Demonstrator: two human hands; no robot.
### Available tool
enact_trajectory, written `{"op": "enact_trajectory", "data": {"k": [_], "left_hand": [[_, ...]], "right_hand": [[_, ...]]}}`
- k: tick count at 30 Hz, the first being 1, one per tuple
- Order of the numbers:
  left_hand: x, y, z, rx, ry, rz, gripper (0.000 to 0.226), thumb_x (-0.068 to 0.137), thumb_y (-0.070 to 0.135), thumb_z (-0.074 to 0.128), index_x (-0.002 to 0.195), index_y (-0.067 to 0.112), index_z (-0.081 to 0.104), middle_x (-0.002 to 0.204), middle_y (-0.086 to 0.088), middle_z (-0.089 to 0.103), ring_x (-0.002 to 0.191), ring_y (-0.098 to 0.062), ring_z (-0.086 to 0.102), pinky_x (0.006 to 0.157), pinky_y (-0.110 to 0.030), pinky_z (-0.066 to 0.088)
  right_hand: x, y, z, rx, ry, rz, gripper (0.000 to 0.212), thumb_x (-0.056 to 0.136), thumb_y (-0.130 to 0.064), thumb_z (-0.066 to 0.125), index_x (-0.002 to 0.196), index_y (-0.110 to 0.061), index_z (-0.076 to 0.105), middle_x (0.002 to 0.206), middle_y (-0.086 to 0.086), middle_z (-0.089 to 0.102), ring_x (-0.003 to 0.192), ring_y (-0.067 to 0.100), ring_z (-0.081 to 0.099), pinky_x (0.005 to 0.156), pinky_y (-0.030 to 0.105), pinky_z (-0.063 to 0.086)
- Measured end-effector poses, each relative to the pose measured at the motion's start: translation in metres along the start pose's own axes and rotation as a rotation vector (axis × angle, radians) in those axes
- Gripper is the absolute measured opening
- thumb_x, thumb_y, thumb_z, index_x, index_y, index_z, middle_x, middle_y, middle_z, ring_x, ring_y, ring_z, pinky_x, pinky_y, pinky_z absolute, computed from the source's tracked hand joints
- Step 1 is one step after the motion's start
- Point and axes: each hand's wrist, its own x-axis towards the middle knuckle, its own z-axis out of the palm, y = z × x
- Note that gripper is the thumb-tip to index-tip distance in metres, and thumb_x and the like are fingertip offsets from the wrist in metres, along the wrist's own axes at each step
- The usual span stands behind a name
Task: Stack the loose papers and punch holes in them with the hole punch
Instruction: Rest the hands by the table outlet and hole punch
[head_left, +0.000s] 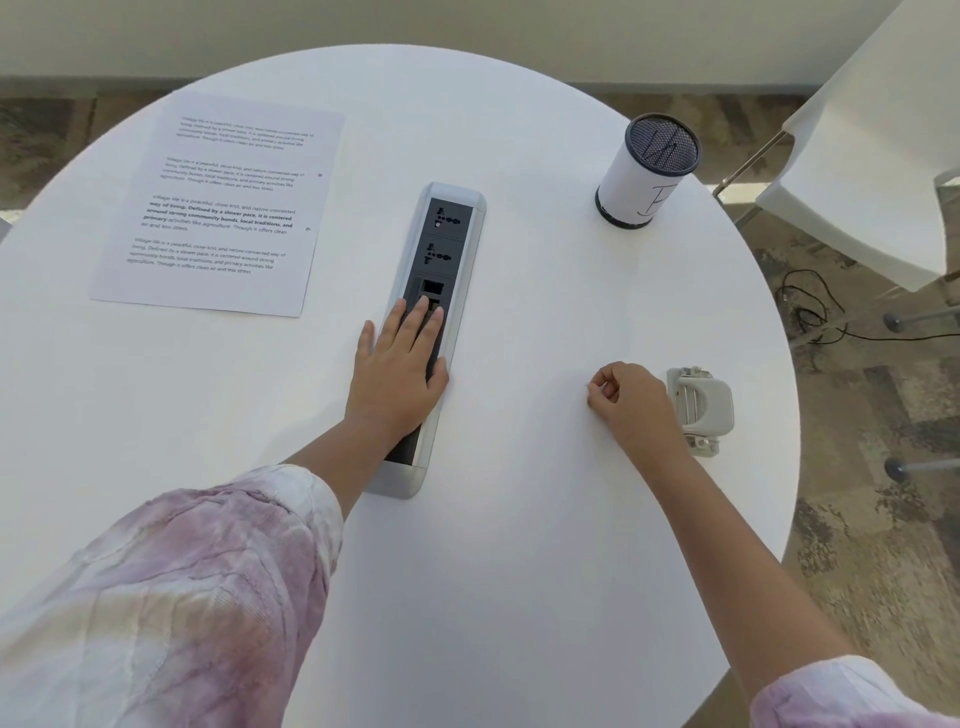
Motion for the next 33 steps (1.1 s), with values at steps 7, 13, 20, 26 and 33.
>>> {"op": "enact_trajectory", "data": {"k": [7, 13, 20, 26, 33], "left_hand": [[0.000, 0.001, -0.001, 0.003, -0.003, 0.003, 0.063, 0.086, 0.040, 0.019, 0.144, 0.019, 0.027, 0.154, 0.000, 0.023, 0.143, -0.020, 0.013, 0.113, -0.049, 0.011], [0.000, 0.001, -0.002, 0.000, -0.005, 0.001, 0.063, 0.085, 0.040, 0.018, 0.144, 0.019, 0.027, 0.154, 0.000, 0.023, 0.143, -0.021, 0.013, 0.113, -0.049, 0.011], [-0.001, 0.001, -0.001, -0.008, 0.000, -0.001, 0.063, 0.085, 0.040, 0.019, 0.144, 0.020, 0.028, 0.153, 0.000, 0.024, 0.143, -0.020, 0.014, 0.113, -0.049, 0.011], [0.000, 0.001, -0.001, -0.010, 0.014, 0.008, 0.061, 0.086, 0.038, 0.022, 0.143, 0.018, 0.031, 0.152, -0.002, 0.028, 0.142, -0.022, 0.018, 0.112, -0.050, 0.014], [0.000, 0.001, -0.002, -0.008, 0.012, 0.010, 0.061, 0.086, 0.038, 0.022, 0.143, 0.018, 0.030, 0.152, -0.002, 0.028, 0.142, -0.022, 0.018, 0.112, -0.051, 0.014]], "right_hand": [[-0.005, 0.002, 0.001, 0.144, 0.047, 0.052, 0.010, 0.082, -0.020, 0.061, 0.089, -0.022, 0.054, 0.072, -0.010, 0.050, 0.065, 0.004, 0.048, 0.068, 0.029, 0.043], [-0.003, 0.000, 0.001, 0.134, 0.061, 0.048, 0.004, 0.082, -0.021, 0.063, 0.084, -0.022, 0.060, 0.068, -0.010, 0.050, 0.068, 0.008, 0.048, 0.068, 0.028, 0.043], [-0.002, -0.002, 0.002, 0.117, 0.082, 0.066, 0.004, 0.081, -0.020, 0.063, 0.079, -0.017, 0.065, 0.068, -0.005, 0.055, 0.076, 0.017, 0.054, 0.070, 0.034, 0.046], [-0.001, -0.009, 0.001, -0.036, 0.048, 0.035, 0.007, 0.084, -0.019, 0.057, 0.084, -0.013, 0.062, 0.081, -0.002, 0.053, 0.073, 0.013, 0.048, 0.055, 0.018, 0.031], [0.003, -0.012, 0.002, -0.187, -0.011, 0.002, 0.011, 0.086, -0.015, 0.052, 0.091, -0.008, 0.059, 0.090, 0.004, 0.052, 0.076, 0.022, 0.053, 0.065, 0.027, 0.035]]}}
